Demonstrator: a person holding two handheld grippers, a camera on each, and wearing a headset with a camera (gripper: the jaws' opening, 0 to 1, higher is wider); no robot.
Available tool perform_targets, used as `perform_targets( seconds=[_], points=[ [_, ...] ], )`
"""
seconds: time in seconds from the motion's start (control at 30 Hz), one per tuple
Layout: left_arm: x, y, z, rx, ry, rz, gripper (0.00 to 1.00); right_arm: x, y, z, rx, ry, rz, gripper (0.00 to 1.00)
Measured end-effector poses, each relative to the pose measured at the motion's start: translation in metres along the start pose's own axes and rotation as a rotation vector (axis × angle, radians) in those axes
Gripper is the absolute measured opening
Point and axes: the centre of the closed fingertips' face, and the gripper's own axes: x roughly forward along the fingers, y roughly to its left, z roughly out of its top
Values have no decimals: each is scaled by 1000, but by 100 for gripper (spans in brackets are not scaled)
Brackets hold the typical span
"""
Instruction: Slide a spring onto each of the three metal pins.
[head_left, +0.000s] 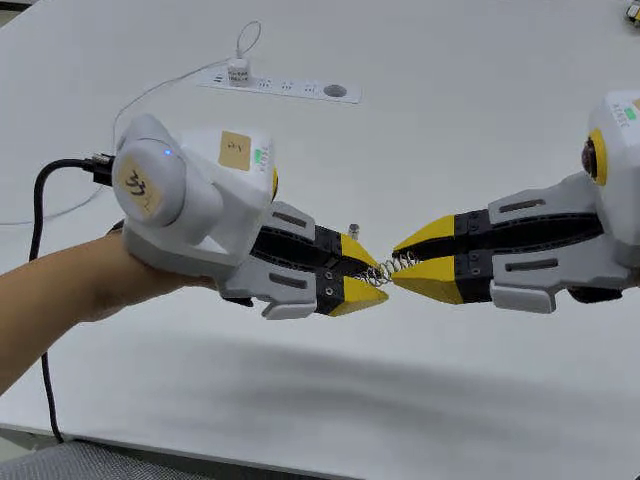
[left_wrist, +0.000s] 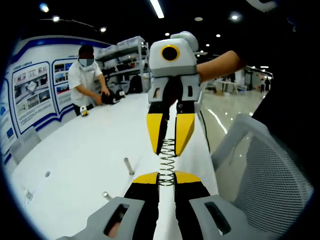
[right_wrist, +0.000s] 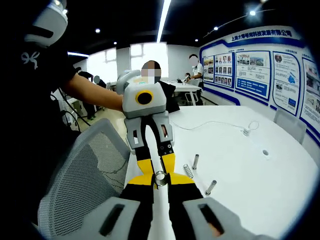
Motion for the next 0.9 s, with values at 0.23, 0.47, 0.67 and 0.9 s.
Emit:
perform_targets(
  seconds=[0.23, 0.47, 0.67, 0.9],
  points=[
    [4, 1, -6, -24, -1, 37, 10, 6, 0, 0, 11, 5, -2, 10],
    [2, 0, -8, -68, -7, 41, 10, 11, -2, 2, 54, -25, -1, 10],
    [-1, 5, -2, -77, -36, 68, 10, 13, -7, 14, 79, -59, -3, 10],
    [-5, 8, 2, -75, -61, 81, 11, 11, -11, 17, 68, -58, -16, 10]
  ],
)
